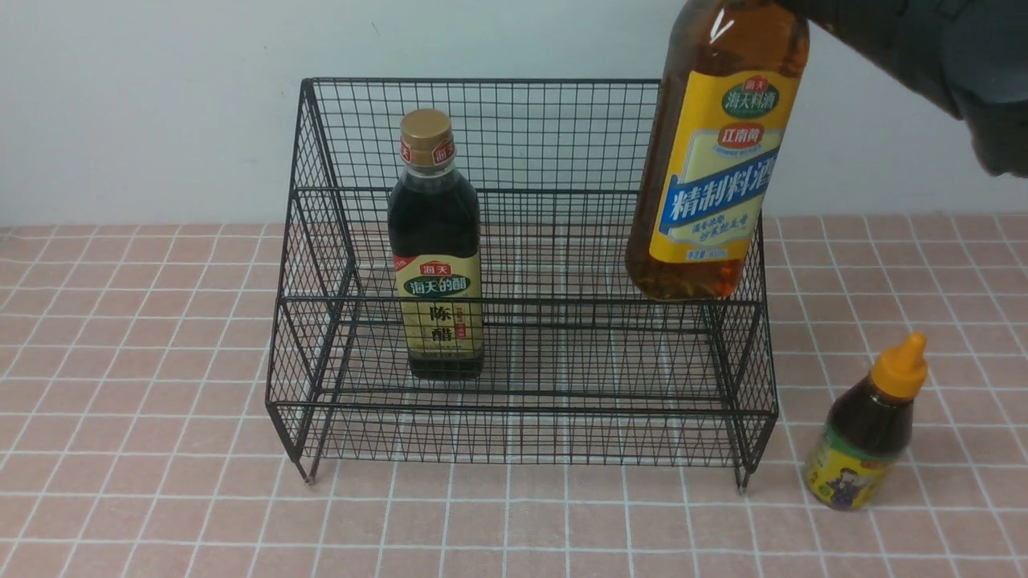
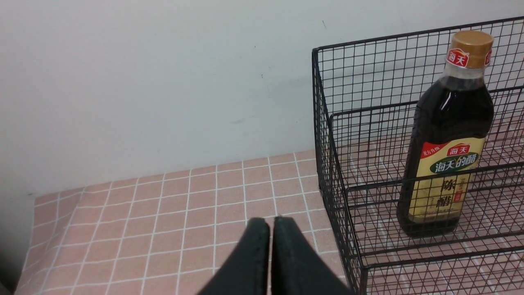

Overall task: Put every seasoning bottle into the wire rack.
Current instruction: Use the right arm to put the condiment bottle back on the shelf, then use the right arm to grab the condiment bottle closest to it

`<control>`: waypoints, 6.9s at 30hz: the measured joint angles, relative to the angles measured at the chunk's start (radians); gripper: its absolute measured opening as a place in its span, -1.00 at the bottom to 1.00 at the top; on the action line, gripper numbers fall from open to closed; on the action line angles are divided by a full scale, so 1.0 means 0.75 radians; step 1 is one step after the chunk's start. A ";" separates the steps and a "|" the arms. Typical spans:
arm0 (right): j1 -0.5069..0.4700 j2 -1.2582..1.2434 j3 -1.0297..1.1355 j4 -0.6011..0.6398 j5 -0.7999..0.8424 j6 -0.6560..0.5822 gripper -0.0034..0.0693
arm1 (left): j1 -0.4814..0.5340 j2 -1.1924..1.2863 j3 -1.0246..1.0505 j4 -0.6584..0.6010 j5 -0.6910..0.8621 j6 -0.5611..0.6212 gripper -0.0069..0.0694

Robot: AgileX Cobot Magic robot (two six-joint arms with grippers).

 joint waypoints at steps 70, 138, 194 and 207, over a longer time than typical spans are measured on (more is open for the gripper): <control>0.055 0.017 0.000 -0.729 0.040 0.647 -0.05 | 0.000 -0.295 0.532 -0.301 -0.156 -0.045 -0.84; 0.327 0.195 0.002 0.410 -0.543 -0.413 -0.05 | 0.000 -0.295 0.536 -0.297 -0.156 -0.044 -0.84; 0.331 -0.226 -0.024 0.394 -0.330 -0.813 0.35 | 0.000 -0.295 0.538 -0.297 -0.156 -0.044 -0.84; 0.331 -0.337 -0.024 -0.172 -0.001 -0.455 -0.51 | 0.000 -0.295 0.538 -0.297 -0.156 -0.044 -0.84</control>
